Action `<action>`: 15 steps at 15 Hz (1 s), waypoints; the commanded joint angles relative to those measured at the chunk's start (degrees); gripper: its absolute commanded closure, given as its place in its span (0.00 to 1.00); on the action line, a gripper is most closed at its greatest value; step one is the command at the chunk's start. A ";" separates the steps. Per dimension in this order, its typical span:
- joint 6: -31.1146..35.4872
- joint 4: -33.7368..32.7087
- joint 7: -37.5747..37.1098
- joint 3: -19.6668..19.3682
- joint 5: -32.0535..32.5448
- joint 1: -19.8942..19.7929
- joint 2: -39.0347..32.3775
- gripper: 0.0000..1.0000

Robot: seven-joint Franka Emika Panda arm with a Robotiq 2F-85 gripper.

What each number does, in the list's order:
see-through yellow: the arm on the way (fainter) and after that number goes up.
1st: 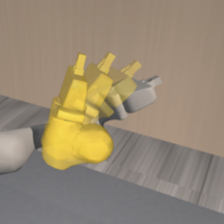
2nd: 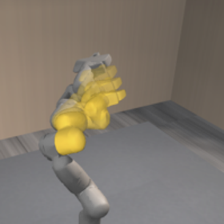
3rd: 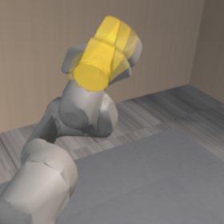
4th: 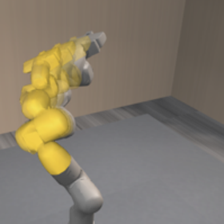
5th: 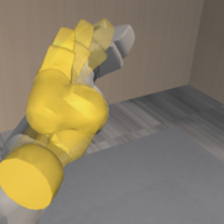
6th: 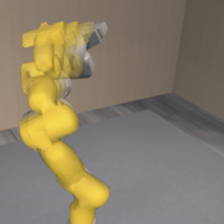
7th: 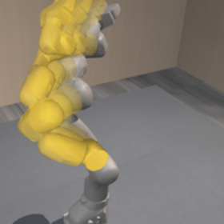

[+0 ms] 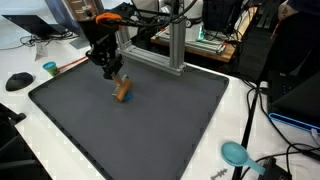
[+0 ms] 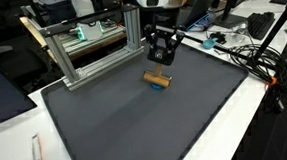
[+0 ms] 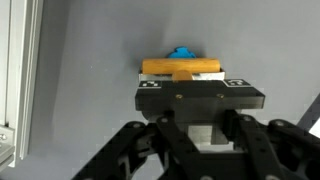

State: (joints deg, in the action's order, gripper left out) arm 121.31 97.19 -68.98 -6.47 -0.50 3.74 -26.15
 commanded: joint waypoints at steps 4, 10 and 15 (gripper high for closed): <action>0.16 -1.32 -0.85 0.12 0.99 0.47 -1.88 0.78; 1.15 -1.54 -2.34 -0.79 1.97 0.54 -2.81 0.78; 1.01 -2.00 -2.59 -0.66 2.05 0.75 -3.76 0.78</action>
State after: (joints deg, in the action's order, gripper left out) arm 121.41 96.71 -70.00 -6.58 -0.36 4.17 -27.03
